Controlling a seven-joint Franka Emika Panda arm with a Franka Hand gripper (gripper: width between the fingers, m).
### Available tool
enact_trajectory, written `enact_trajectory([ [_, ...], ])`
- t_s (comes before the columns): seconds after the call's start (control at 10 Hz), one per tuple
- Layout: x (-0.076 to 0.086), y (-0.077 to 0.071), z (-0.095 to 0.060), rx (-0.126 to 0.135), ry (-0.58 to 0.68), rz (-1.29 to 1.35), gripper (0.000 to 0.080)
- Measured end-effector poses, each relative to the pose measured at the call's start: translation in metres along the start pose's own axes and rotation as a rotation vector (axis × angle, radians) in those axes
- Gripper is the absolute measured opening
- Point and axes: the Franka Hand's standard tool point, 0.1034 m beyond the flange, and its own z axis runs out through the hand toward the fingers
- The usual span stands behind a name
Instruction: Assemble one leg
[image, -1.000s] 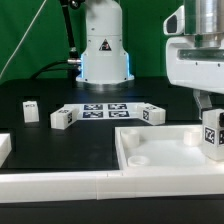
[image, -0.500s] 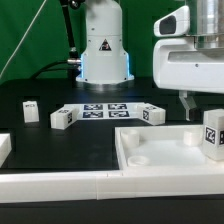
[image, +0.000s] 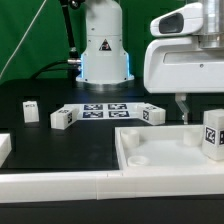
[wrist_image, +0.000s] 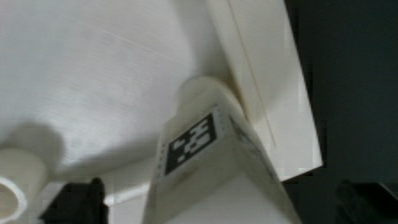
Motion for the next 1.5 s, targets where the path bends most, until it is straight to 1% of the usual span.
enact_trajectory([
  [0.2,0.0008,0.0018,0.0000,-0.002,0.000,-0.180,0.0648],
  [0.3,0.0005,0.0013,0.0001,-0.007,0.001,-0.268,0.0648],
  [0.4,0.0001,0.0004,0.0001,-0.007,0.001,-0.299,0.0648],
  [0.5,0.0006,0.0016,0.0001,-0.010,0.001,-0.386,0.0648],
  [0.6,0.0005,0.0014,0.0001,-0.009,0.001,-0.362,0.0563],
  [0.7,0.0006,0.0016,0.0001,-0.009,0.001,-0.361,0.0428],
  [0.8,0.0006,0.0016,0.0001,-0.009,0.001,-0.361,0.0428],
  [0.9,0.0004,0.0016,0.0003,-0.009,0.001,-0.354,0.0290],
  [1.1,0.0003,0.0014,0.0003,-0.007,0.001,-0.298,0.0290],
  [1.3,-0.0023,-0.0008,0.0016,-0.004,0.006,-0.080,0.0290],
  [1.5,-0.0026,-0.0001,0.0021,-0.003,0.016,0.228,0.0290],
])
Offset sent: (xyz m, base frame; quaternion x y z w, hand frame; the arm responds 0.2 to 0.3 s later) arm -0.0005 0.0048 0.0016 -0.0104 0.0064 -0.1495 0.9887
